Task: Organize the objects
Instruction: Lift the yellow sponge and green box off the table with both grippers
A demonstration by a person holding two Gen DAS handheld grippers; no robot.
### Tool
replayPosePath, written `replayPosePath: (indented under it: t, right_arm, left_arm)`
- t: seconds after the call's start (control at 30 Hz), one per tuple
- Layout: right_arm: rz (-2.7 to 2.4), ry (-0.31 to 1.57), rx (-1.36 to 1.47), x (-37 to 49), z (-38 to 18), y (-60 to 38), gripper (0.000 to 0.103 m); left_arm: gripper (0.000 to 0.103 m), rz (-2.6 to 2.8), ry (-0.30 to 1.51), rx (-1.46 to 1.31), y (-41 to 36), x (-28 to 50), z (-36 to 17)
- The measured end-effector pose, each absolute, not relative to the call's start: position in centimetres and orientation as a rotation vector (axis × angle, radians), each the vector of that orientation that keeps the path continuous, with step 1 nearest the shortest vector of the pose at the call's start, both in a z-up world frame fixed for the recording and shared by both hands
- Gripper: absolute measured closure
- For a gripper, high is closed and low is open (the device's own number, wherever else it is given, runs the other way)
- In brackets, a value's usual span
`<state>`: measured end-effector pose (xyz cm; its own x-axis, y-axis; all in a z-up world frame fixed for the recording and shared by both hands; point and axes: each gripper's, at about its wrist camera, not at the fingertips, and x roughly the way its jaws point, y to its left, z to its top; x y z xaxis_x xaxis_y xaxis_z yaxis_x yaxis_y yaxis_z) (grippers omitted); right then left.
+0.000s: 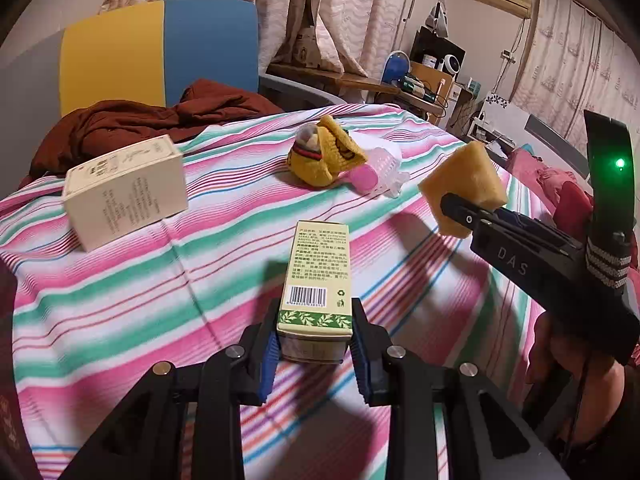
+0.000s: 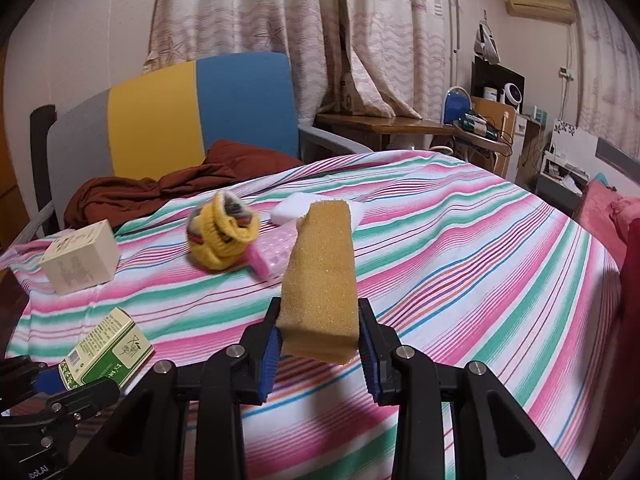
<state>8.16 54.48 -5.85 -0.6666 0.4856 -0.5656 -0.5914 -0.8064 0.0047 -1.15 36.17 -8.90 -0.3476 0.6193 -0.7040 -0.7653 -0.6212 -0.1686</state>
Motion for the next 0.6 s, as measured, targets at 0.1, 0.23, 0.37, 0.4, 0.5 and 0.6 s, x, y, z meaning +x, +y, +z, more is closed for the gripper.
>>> replayPosePath:
  t: [0.1,0.23,0.37,0.4,0.5,0.6]
  right_arm:
    - [2.423,0.238,-0.755,8.6,-5.7,53.4,0.068]
    - [2.452,0.261,-0.767,9.4,-5.4,52.1,0.068]
    - [2.488,0.294,-0.783,10.2,-5.0,50.5,0.068]
    - [2.495,0.297,-0.789,10.3,-5.0,50.0,0.068]
    - [2.516,0.302,-0.803,10.5,-4.6,48.6,0.068]
    - [2.551,0.306,-0.809,10.5,-3.9,46.9,0.068]
  left_arm:
    - [0.072,2.041,0.239,-0.957,35.2,-0.7,-8.9]
    - [0.072,2.04,0.208,-0.99,33.4,-0.4,-8.9]
    - [0.072,2.014,0.162,-1.014,31.1,0.5,-8.5]
    - [0.072,2.011,0.149,-1.011,30.4,0.8,-8.2]
    - [0.072,2.013,0.125,-0.981,28.7,1.4,-7.2]
    - [0.072,2.024,0.101,-0.935,27.0,2.1,-5.7]
